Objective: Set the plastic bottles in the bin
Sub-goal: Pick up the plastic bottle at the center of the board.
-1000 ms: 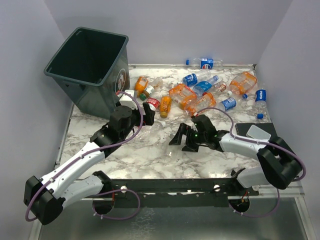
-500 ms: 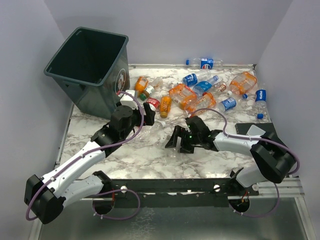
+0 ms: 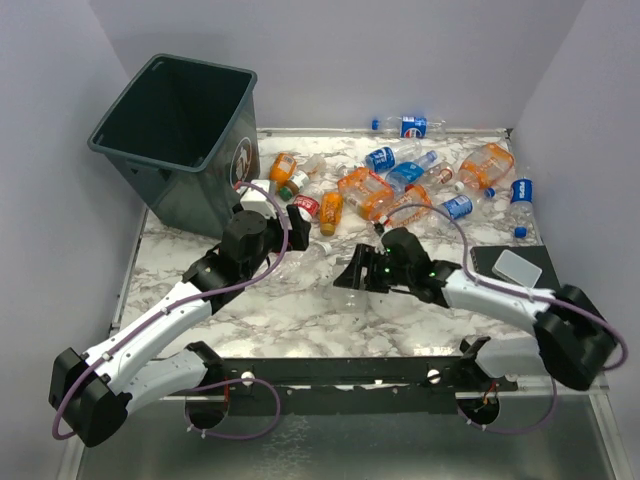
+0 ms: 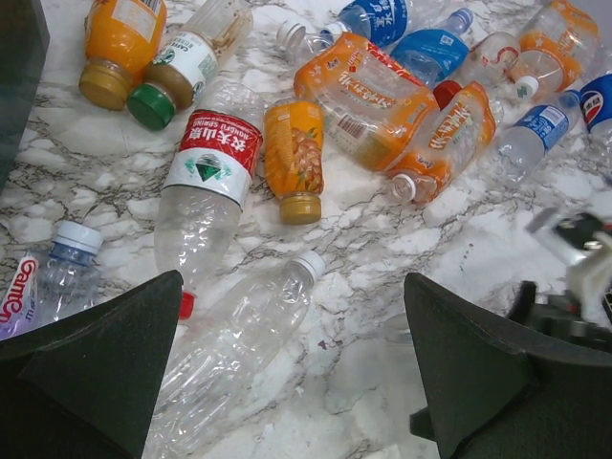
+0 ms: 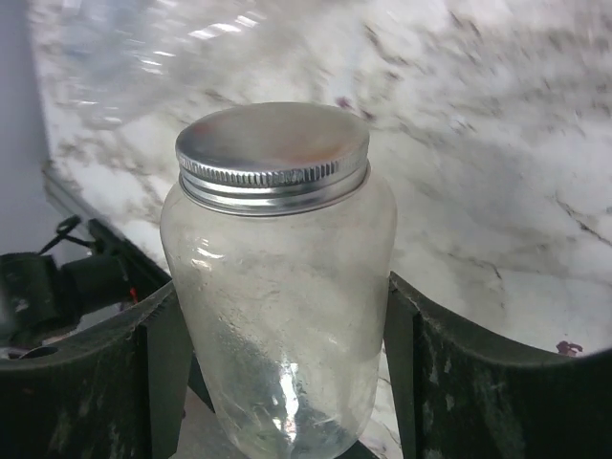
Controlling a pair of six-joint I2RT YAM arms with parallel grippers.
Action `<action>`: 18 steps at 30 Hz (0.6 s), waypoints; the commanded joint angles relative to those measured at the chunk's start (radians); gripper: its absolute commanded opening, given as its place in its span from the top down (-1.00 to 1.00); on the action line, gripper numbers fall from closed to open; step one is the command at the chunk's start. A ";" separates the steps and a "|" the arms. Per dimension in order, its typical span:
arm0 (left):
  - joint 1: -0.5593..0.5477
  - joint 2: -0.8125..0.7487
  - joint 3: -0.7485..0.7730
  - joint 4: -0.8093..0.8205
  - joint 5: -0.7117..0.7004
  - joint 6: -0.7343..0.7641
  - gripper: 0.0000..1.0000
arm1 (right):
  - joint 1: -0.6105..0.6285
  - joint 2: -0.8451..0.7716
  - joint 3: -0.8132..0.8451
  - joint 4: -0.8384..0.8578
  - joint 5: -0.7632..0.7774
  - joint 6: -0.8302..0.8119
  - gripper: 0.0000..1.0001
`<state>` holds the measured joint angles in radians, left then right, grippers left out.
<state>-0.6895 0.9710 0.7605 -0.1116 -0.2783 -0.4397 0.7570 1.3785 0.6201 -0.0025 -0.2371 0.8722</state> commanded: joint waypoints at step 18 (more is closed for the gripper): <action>-0.002 -0.050 0.071 0.439 0.481 -0.105 -0.98 | 0.058 -0.630 -0.160 0.364 0.030 -0.604 -0.02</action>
<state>-0.6895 0.8394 0.7521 0.2203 -0.0917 -0.5385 0.8108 0.7567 0.4850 0.2443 -0.1986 0.3126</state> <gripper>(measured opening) 0.990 0.698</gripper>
